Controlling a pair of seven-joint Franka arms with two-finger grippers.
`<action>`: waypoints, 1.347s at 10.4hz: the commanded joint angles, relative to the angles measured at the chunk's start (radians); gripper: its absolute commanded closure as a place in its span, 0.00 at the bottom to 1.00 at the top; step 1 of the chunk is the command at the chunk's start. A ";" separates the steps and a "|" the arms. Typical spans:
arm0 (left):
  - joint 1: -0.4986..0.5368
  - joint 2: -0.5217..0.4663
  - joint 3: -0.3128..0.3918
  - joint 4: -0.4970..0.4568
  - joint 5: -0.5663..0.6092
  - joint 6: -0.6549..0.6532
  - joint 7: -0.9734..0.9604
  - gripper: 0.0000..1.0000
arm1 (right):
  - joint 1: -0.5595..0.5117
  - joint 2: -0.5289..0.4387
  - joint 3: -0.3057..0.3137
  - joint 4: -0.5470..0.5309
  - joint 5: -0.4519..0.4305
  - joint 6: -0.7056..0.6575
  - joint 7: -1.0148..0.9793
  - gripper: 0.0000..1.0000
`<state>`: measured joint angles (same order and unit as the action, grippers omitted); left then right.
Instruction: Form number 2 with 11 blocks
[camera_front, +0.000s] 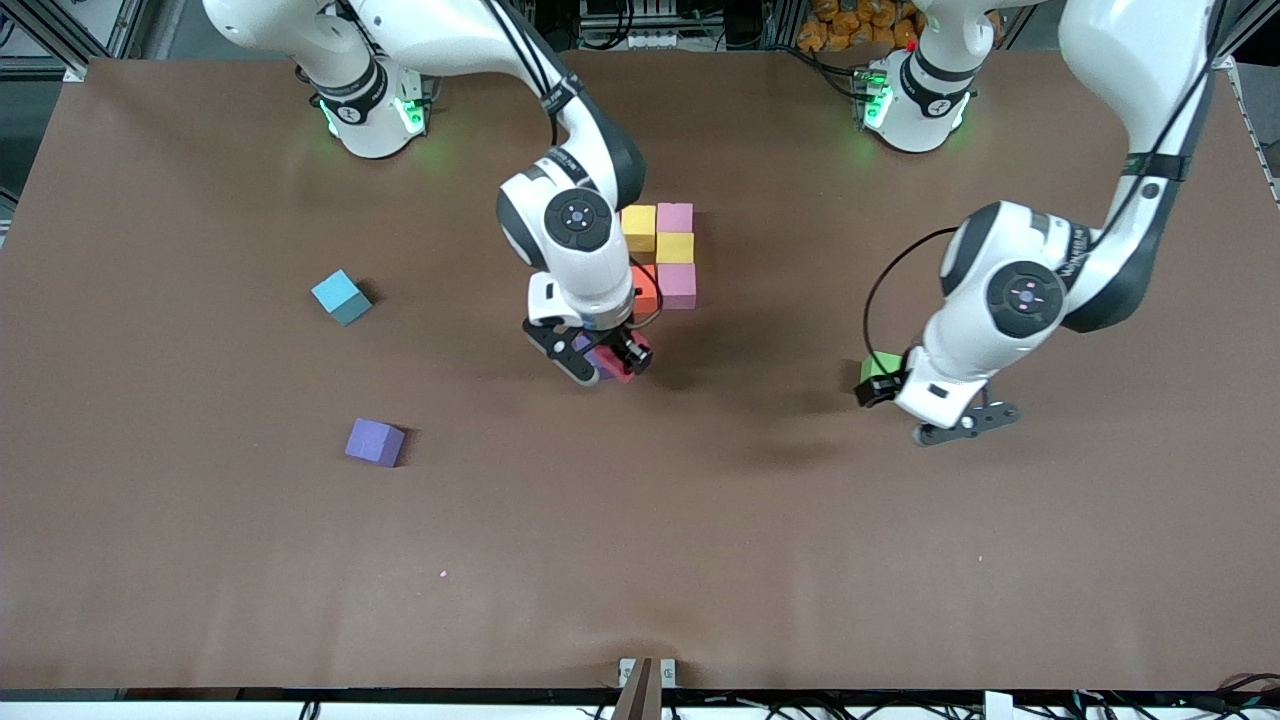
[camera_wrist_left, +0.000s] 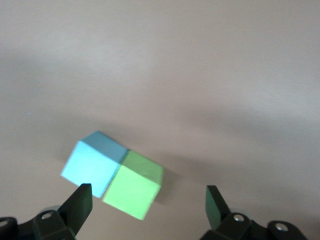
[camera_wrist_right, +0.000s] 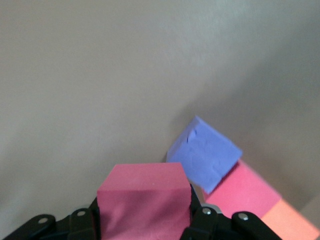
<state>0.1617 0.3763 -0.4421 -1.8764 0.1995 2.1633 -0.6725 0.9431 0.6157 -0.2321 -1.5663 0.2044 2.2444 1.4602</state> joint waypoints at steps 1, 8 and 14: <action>0.051 -0.060 -0.010 -0.075 -0.078 0.010 -0.089 0.00 | 0.005 0.028 -0.006 0.023 0.062 -0.014 0.173 0.56; 0.042 -0.017 -0.013 -0.125 -0.078 0.029 -0.738 0.00 | -0.009 0.122 0.025 0.083 0.066 -0.008 0.646 0.56; 0.024 -0.010 -0.020 -0.260 -0.068 0.217 -0.860 0.00 | -0.013 0.160 0.048 0.095 0.061 -0.014 0.758 0.57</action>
<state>0.1833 0.3768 -0.4575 -2.1281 0.1409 2.3677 -1.5151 0.9408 0.7539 -0.1935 -1.5039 0.2570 2.2441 2.1940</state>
